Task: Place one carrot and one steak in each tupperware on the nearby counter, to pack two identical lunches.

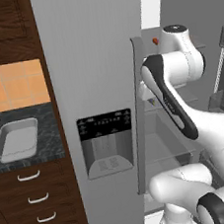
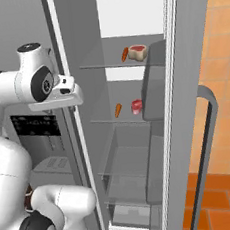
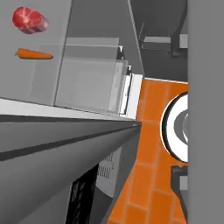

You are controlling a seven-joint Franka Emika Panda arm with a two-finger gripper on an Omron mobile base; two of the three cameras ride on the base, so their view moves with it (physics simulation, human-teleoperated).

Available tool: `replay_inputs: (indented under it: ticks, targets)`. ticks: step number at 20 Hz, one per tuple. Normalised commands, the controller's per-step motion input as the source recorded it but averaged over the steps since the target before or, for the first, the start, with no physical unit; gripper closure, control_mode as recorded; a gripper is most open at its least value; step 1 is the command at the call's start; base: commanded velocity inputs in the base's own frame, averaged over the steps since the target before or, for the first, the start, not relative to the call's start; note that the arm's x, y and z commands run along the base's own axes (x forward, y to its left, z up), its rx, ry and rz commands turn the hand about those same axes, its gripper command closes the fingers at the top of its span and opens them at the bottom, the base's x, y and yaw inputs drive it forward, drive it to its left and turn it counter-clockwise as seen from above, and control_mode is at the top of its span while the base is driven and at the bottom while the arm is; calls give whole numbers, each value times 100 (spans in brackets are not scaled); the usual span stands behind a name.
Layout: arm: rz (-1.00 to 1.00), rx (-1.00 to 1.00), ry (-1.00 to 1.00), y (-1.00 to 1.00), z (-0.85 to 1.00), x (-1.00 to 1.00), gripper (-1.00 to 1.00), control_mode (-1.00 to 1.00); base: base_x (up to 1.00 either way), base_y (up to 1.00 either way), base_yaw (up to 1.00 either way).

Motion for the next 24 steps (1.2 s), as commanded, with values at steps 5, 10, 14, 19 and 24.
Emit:
replay_inputs:
  ticks: [5,10,14,19,24]
  targets:
    - [0,-7,-1,-31,52,-11,-100,-100,0,0,0]
    - [0,0,-5,-46,49,0,-100,-100,0,0,0]
    - [-3,0,-13,-38,34,9,-100,-100,0,0,0]
    - [-3,0,-20,-31,24,16,-100,-100,0,0,0]
    - [0,6,-8,-34,33,32,-100,-100,0,0,0]
